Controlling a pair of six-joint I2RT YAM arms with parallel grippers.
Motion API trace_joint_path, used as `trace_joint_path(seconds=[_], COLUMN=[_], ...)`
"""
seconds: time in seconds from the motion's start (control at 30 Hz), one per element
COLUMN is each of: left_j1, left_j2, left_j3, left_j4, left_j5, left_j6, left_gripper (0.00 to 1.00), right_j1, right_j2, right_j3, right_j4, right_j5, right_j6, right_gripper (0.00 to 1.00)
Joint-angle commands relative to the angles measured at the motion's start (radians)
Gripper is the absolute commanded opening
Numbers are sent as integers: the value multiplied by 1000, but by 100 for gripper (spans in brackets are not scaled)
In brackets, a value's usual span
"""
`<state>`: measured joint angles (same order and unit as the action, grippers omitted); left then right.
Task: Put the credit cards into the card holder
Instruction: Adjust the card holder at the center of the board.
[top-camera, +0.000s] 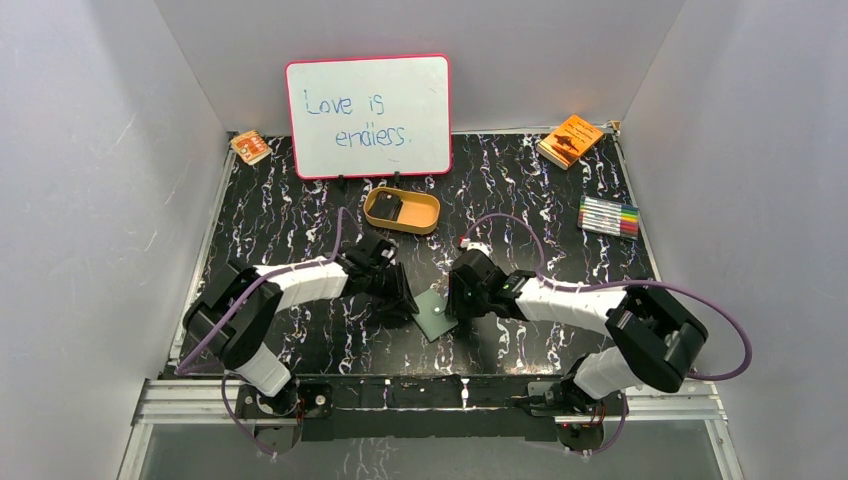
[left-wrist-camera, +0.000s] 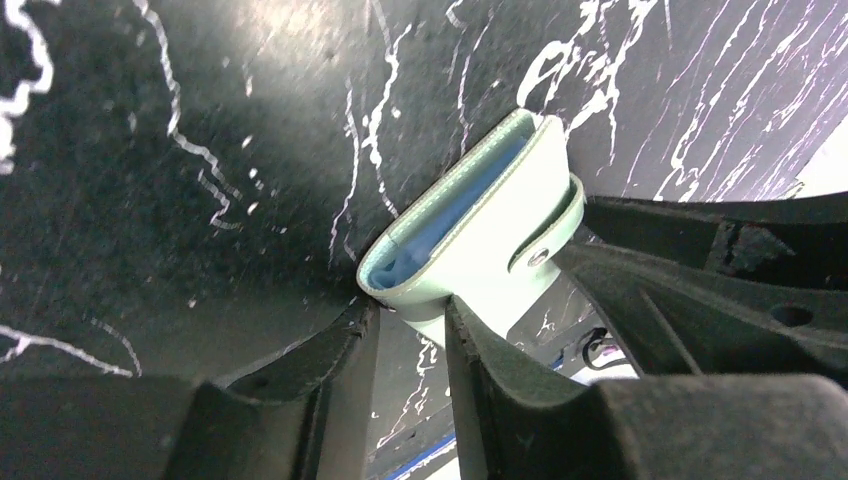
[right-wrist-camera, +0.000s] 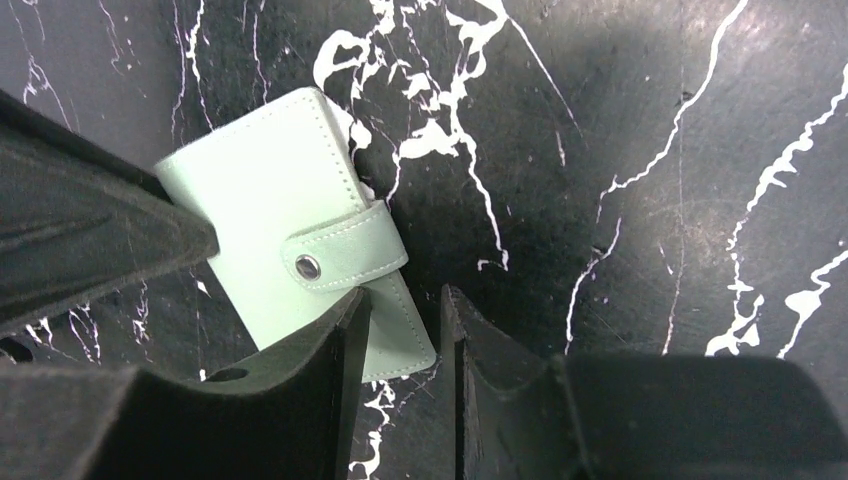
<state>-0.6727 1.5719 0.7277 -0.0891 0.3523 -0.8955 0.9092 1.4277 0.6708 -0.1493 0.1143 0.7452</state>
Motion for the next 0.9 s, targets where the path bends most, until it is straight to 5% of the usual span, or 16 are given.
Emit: trace_joint_path(seconds=[0.0,0.2,0.4,0.53,0.87], left_j1=[-5,-5,-5,-6,-7], left_j2=[58,72,-86,-147,-53], left_j3=[52,113,115,95,82], left_j4=[-53,-115,-181,-134,-59], left_j5=[-27,-61,-99,-55,-20], left_j6=[65,100,88,40,36], left_gripper=[28,28,51,50,44], right_j1=[12,20,43,93,136], right_j2=[-34,-85,-163,-137,-92], right_j3=[-55,-84,14,106,160], right_j4=[30,-22,-132,-221,-235], right_j5=[-40,-1,115,238,257], right_j6=[46,77,-8,-68,-71], right_gripper=[41,41,52,53,53])
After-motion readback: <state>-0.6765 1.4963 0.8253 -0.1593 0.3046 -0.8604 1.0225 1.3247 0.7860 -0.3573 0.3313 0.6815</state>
